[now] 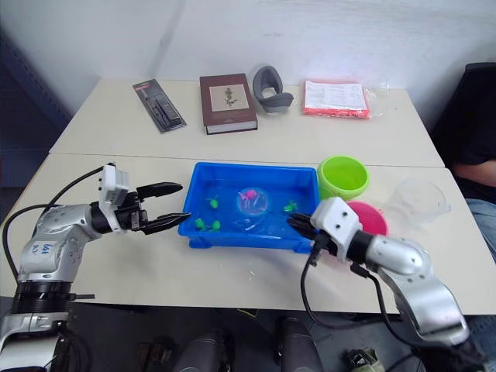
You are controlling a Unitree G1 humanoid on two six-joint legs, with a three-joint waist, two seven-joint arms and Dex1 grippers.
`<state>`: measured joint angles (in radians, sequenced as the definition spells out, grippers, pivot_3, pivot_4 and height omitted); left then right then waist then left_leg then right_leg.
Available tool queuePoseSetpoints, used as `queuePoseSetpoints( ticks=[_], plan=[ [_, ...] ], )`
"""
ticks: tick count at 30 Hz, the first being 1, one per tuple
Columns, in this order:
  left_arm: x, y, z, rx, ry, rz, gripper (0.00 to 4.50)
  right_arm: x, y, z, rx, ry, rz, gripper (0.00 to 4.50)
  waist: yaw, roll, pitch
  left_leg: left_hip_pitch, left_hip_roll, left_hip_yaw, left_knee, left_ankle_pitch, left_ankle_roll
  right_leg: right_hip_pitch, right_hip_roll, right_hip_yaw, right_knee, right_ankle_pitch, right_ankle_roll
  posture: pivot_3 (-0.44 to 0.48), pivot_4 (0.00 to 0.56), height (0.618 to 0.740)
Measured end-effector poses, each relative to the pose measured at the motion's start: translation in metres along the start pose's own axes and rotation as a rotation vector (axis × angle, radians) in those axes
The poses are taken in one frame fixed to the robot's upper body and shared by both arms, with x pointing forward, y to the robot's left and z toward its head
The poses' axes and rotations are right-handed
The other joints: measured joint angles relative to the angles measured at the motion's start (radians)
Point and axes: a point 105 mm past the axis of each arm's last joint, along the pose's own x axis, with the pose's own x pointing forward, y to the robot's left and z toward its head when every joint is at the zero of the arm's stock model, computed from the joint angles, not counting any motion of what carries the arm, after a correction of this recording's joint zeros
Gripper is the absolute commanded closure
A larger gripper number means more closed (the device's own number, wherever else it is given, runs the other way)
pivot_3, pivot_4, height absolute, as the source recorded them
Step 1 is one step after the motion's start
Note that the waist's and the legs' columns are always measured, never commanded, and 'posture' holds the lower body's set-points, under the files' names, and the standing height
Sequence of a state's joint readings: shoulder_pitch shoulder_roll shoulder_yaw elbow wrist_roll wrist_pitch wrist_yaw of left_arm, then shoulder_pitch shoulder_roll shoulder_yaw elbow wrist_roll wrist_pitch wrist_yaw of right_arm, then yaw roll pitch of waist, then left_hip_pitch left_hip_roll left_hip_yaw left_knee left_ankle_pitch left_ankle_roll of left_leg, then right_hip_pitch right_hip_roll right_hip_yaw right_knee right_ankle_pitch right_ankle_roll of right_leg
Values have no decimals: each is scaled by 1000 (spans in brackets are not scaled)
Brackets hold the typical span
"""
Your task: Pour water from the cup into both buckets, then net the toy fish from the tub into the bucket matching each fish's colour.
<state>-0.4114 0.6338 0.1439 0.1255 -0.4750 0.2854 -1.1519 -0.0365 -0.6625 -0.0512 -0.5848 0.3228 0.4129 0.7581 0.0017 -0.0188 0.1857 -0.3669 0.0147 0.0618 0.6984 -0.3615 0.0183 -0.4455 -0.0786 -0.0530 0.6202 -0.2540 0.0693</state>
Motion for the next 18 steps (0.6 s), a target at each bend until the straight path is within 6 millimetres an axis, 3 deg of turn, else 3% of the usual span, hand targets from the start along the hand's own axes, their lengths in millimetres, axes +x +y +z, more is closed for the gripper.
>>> queuePoseSetpoints(
  ticks=[5, 18],
  plan=[
    [16, -6, 7, 14, -26, -82, 64, -35, 4, -5, 13, 30, -105, 4500, 4, 0, 0, 0, 0, 0, 0, 0, 0, 0, 1, 0, 0, 0, 0, 0, 150, 740],
    [45, -18, -3, -44, -63, -261, 64, -128, 9, -11, -84, 98, -513, 4500, 16, 0, 0, 5, -2, 4, 0, -1, 4, 2, 6, 3, -1, 1, 1, 0, 150, 740]
  ],
)
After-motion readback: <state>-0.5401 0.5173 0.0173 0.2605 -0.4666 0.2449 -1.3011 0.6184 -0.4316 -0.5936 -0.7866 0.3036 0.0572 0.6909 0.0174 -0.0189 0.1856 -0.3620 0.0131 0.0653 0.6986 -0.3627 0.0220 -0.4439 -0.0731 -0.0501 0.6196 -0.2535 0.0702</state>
